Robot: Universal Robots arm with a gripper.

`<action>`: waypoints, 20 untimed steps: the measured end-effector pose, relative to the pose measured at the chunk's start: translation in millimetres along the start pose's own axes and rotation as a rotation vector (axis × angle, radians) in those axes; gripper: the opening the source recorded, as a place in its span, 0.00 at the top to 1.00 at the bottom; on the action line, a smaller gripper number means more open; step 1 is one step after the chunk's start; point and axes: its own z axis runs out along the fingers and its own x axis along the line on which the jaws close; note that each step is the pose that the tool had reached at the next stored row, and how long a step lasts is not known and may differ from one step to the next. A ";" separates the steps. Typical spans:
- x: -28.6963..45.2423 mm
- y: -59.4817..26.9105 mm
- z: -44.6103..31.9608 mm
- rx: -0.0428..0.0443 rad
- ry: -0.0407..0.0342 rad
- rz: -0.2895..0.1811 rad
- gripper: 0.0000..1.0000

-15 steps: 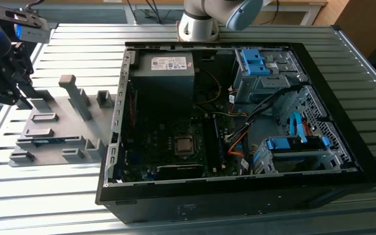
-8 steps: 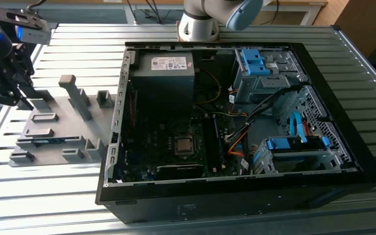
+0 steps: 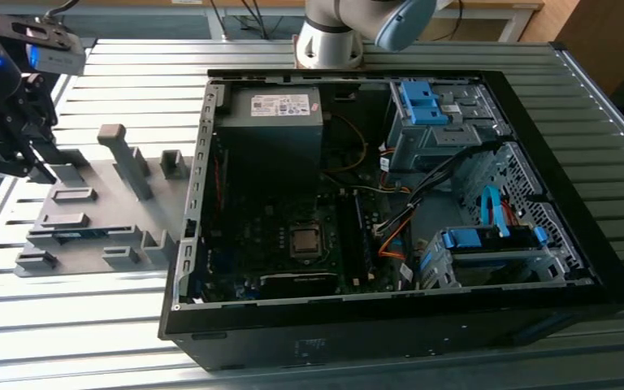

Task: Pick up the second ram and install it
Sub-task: 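Pick up the second ram and move it above second insertion slot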

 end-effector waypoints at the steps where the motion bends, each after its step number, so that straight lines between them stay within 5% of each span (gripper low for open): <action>1: 0.0 0.0 0.2 0.0000 0.0000 0.000 0.63; 20: 0.3 -0.1 13.1 0.0000 0.0000 0.000 0.63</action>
